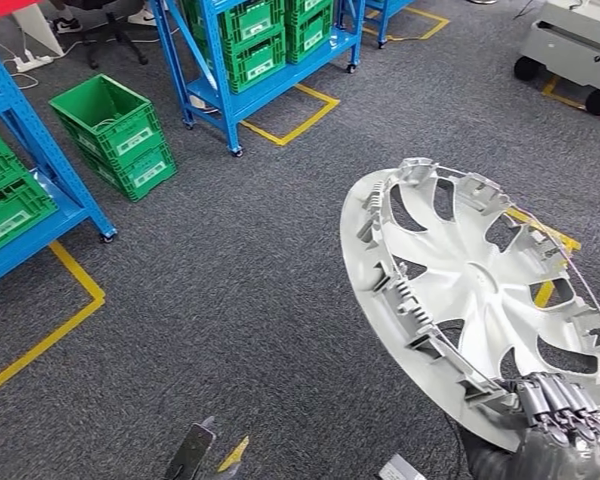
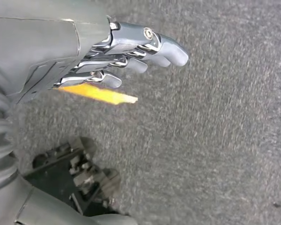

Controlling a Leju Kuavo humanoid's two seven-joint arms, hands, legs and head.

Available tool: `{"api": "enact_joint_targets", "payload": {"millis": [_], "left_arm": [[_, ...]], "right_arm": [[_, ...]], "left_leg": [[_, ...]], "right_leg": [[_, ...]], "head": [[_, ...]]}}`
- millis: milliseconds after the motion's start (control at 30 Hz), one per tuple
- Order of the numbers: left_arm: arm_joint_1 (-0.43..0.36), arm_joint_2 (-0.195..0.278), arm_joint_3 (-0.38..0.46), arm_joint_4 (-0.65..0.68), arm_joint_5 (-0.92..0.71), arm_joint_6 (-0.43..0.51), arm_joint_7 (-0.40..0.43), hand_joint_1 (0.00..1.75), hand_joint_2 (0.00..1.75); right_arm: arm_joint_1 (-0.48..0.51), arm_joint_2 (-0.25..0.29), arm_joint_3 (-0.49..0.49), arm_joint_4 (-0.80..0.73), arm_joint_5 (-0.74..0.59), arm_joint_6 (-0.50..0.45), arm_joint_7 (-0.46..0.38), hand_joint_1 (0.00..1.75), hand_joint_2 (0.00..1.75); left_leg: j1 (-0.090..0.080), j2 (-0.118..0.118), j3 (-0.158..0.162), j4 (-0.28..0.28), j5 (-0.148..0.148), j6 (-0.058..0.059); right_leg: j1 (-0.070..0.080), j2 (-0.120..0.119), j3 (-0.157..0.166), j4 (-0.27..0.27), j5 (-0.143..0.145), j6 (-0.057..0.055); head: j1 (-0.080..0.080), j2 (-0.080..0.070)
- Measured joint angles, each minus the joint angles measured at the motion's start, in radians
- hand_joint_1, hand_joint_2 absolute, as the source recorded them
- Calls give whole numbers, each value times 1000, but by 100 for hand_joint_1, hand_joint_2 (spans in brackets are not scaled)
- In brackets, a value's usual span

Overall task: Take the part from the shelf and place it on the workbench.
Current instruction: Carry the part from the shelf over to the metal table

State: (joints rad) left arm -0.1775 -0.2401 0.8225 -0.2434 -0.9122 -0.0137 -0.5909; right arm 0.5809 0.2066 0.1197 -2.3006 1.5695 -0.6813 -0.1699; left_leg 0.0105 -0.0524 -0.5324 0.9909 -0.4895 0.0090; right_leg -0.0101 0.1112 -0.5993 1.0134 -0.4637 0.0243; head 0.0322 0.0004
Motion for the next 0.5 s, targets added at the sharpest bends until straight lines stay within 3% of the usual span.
{"api": "enact_joint_targets", "payload": {"millis": [33,100,167,200,233,300,367,400,500], "left_arm": [[-1,-1,-1,0,0,0,0,0,175],[0,-3,-5,0,0,0,0,0,175],[4,-2,-8,0,0,0,1,0,175],[5,-2,-10,0,0,0,2,0,175],[5,-1,-11,0,0,0,2,0,175],[4,-2,-14,0,0,0,3,0,175],[3,-2,-15,0,0,1,3,0,175],[3,-1,-16,0,0,1,3,0,175],[2,-1,-16,0,0,2,3,0,175]], "right_arm": [[1,2,-2,-3,0,0,0,175,175],[-2,3,-5,-7,0,0,-1,175,175],[-4,4,-11,-7,0,0,-2,175,175],[-3,4,-15,-7,0,0,-3,175,175],[-2,4,-19,-8,0,0,-4,175,175],[-2,6,-25,-14,0,0,-9,175,175],[-4,10,-34,-22,0,0,-18,175,175],[-5,15,-41,-26,0,0,-24,175,175],[-4,29,-60,-38,0,0,-39,175,175]], "left_leg": [[2,12,2,-6,4,4],[2,38,4,-11,7,10],[0,66,3,-11,6,11],[-1,78,3,-11,6,11],[-1,90,3,-10,5,10],[-2,110,7,-10,2,5],[-7,123,12,-9,-3,-4],[-9,129,14,-8,-4,-9],[-8,135,16,-4,-11,-24]], "right_leg": [[1,-19,-13,21,-14,5],[2,-76,-64,125,-71,13],[-1,-101,-123,249,-123,21],[-3,-105,-134,274,-126,24],[-4,-109,-123,257,-110,25],[-5,-133,-46,126,-49,25],[0,-162,25,11,-18,16],[3,-168,37,-10,-17,11],[4,-144,35,-13,-13,-8]], "head": [[3,0],[8,0],[9,0],[9,0],[10,0],[10,0],[8,0],[7,0],[5,0]]}}
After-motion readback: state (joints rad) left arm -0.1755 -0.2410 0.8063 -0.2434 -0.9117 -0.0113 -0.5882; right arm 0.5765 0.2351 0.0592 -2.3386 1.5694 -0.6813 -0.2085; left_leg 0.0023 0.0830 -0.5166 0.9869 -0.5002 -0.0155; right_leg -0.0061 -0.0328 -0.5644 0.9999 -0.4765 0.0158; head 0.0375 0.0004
